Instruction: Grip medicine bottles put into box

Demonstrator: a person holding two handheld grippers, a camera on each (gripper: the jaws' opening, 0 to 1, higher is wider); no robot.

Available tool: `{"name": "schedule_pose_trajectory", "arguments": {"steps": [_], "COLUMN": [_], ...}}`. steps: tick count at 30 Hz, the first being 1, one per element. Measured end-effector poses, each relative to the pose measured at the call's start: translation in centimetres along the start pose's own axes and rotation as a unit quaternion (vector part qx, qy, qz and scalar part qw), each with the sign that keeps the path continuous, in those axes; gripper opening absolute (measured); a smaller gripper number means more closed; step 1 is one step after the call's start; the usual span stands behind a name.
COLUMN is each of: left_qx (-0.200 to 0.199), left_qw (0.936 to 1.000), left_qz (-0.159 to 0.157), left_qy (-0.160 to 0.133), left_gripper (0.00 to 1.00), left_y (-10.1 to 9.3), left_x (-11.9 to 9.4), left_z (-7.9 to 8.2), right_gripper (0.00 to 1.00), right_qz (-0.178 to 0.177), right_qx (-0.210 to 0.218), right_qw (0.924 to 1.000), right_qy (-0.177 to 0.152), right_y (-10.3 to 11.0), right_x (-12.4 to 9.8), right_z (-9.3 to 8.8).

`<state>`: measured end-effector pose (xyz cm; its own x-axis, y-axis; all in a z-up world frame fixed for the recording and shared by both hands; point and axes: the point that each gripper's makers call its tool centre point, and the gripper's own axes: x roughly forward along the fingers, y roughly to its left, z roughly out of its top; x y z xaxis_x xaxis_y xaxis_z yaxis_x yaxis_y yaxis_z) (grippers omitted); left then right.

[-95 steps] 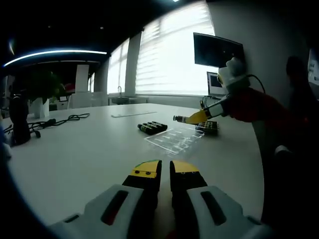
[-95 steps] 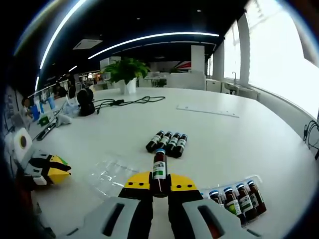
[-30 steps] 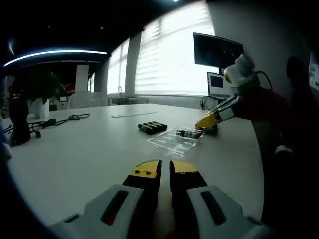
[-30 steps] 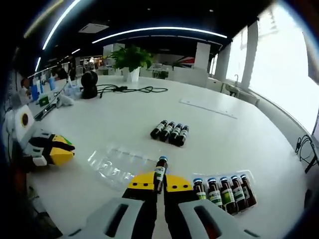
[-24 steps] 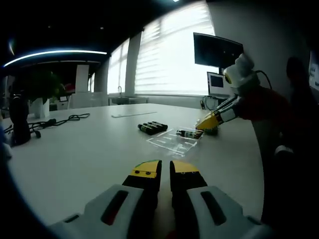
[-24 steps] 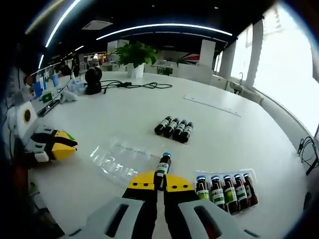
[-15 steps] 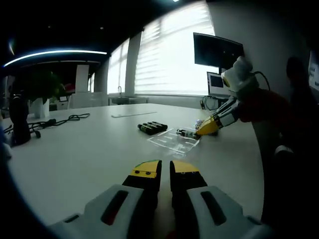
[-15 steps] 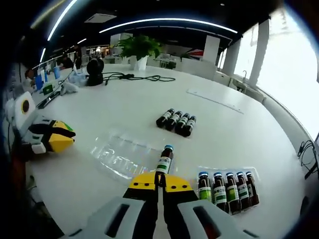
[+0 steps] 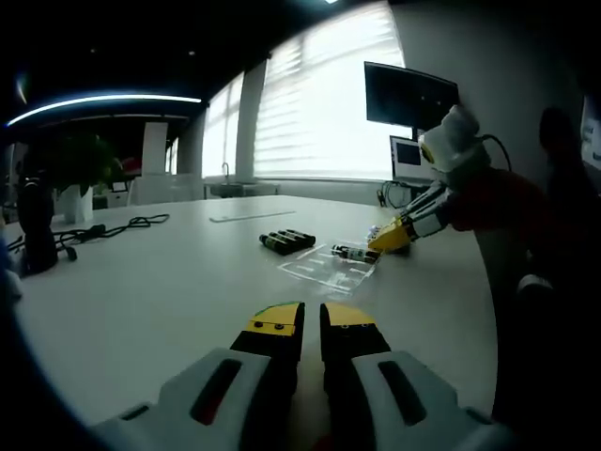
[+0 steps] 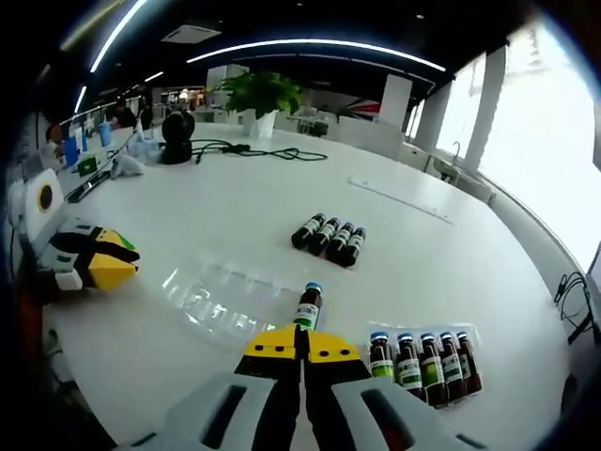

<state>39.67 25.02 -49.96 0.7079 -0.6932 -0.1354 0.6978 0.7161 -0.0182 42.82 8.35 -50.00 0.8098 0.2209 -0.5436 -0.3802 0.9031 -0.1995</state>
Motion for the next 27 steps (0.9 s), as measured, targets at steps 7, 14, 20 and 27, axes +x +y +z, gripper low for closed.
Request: {"name": "schedule_pose_trajectory", "arguments": {"steps": [7, 14, 20, 27], "left_qx": [-0.001, -0.002, -0.002, -0.003], "left_qw": [1.0, 1.0, 1.0, 1.0], "left_qz": [-0.001, -0.002, -0.003, -0.003], "left_qy": [-0.001, -0.002, -0.002, -0.003], "left_gripper": [0.02, 0.02, 0.02, 0.02], "left_y": [0.0, 0.0, -0.1, -0.1], "left_x": [0.0, 0.0, 0.0, 0.0], "left_z": [0.0, 0.0, 0.1, 0.1], "right_gripper": [0.03, 0.04, 0.04, 0.05], "right_qz": [-0.01, -0.019, -0.027, -0.033], "right_qx": [0.016, 0.022, 0.025, 0.024], "right_qw": [0.9995, 0.9989, 0.9984, 0.998], "right_qy": [-0.026, -0.038, -0.044, -0.049], "right_y": [-1.2, -2.0, -2.9, -3.9], "right_x": [0.2, 1.1, 2.0, 2.9], "right_z": [1.0, 1.8, 2.4, 3.2]}}
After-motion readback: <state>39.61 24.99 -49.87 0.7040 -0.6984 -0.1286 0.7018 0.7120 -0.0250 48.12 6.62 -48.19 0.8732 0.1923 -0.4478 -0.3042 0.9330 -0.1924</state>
